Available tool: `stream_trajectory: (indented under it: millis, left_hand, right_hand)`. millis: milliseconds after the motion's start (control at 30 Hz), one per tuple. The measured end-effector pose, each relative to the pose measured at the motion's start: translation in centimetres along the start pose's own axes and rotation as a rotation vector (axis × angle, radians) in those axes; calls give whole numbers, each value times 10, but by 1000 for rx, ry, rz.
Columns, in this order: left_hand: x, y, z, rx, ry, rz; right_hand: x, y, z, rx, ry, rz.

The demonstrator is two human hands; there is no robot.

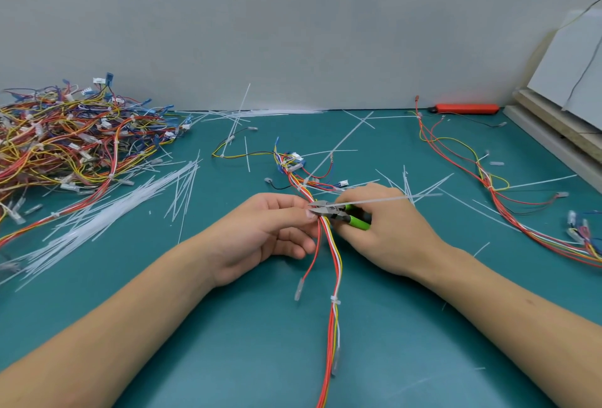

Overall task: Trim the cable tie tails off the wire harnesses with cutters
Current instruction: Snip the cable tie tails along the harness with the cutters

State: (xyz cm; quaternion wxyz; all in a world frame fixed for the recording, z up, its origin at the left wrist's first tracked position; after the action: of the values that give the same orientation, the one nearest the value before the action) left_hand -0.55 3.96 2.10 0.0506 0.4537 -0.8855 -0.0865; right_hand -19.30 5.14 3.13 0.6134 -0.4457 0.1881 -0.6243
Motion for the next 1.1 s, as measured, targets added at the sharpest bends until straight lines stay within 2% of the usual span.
stream_trajectory:
  millis: [233, 433, 733, 900, 1100]
  left_hand:
    - [0, 0, 1, 4, 6, 31]
    - [-1, 1, 0, -8, 23, 16]
    - [-1, -3, 1, -55, 27, -26]
    - [1, -5, 2, -82, 21, -43]
    - [2, -6, 4, -86, 14, -47]
  right_hand:
    - [-1, -1, 2, 40, 22, 54]
    - [-1, -1, 0, -67, 113, 50]
    - [-1, 1, -3, -58, 95, 40]
    - [-1, 3, -2, -35, 11, 21]
    - [1, 5, -3, -41, 23, 25]
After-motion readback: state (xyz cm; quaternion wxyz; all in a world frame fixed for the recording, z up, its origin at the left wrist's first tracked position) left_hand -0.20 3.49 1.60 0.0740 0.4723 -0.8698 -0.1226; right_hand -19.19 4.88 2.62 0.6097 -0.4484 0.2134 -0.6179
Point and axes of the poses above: each hand's wrist, its own x-axis towards the middle knuckle, its own y-axis out of the palm, z = x × y, the point moved 4 cm from there along x, towards the middle knuckle, and after that the axes turned 11 degrees about y, right-handed, at the moved point
